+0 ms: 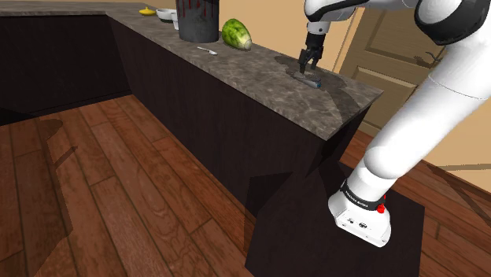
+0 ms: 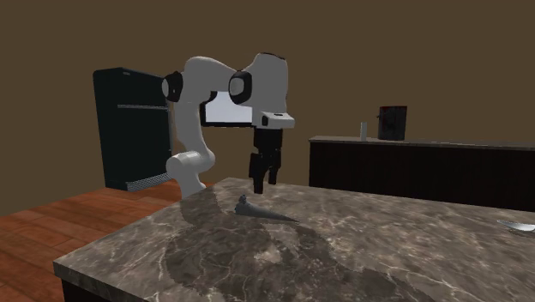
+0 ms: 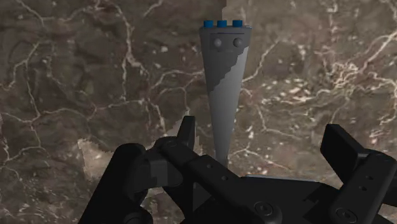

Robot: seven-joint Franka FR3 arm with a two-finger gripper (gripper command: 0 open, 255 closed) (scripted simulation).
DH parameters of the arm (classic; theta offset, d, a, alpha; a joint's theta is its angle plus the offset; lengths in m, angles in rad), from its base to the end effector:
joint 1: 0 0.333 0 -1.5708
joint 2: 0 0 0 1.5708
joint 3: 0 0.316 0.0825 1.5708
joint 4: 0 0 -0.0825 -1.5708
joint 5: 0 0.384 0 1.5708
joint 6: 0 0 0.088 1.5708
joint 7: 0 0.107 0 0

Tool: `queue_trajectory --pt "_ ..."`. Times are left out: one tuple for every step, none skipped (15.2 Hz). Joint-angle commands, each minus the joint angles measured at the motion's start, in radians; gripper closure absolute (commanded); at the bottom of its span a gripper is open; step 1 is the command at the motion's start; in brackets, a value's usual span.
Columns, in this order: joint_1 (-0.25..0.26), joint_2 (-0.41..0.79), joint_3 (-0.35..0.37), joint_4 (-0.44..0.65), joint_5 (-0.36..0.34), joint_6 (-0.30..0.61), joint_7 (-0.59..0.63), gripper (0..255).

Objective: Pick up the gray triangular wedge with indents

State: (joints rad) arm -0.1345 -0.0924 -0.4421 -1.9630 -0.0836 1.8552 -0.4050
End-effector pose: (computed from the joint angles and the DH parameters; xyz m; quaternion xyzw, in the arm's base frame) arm 0.4394 -0.3007 0.5075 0.9971 -0.0724 -0.0200 0.0123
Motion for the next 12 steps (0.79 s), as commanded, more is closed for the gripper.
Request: queue_trajectory --pt "-0.013 0.074 -0.023 0.06 0.022 0.013 -0.04 0" --pt "-0.015 0.079 -0.023 0.064 0.024 0.014 -0.043 0" --pt "-0.016 0.081 -0.023 0.053 0.025 0.027 -0.043 0" --pt "-0.016 0.084 -0.023 0.042 0.026 0.04 -0.043 0" --pt "-0.017 0.086 -0.024 0.031 0.027 0.053 -0.043 0" --pt "-0.017 0.089 -0.024 0.02 0.028 0.066 -0.044 0" --pt "-0.017 0.092 -0.024 0.01 0.029 0.079 -0.044 0" --pt "-0.018 0.095 -0.025 0.0 0.03 0.093 -0.045 0" --pt "-0.018 0.101 -0.025 -0.016 0.032 0.113 -0.046 0" --pt "-0.018 0.1 -0.025 -0.016 0.032 0.113 -0.045 0" --pt "-0.018 0.101 -0.025 -0.016 0.032 0.113 -0.045 0" --pt "-0.018 0.102 -0.026 -0.015 0.033 0.113 -0.046 255"
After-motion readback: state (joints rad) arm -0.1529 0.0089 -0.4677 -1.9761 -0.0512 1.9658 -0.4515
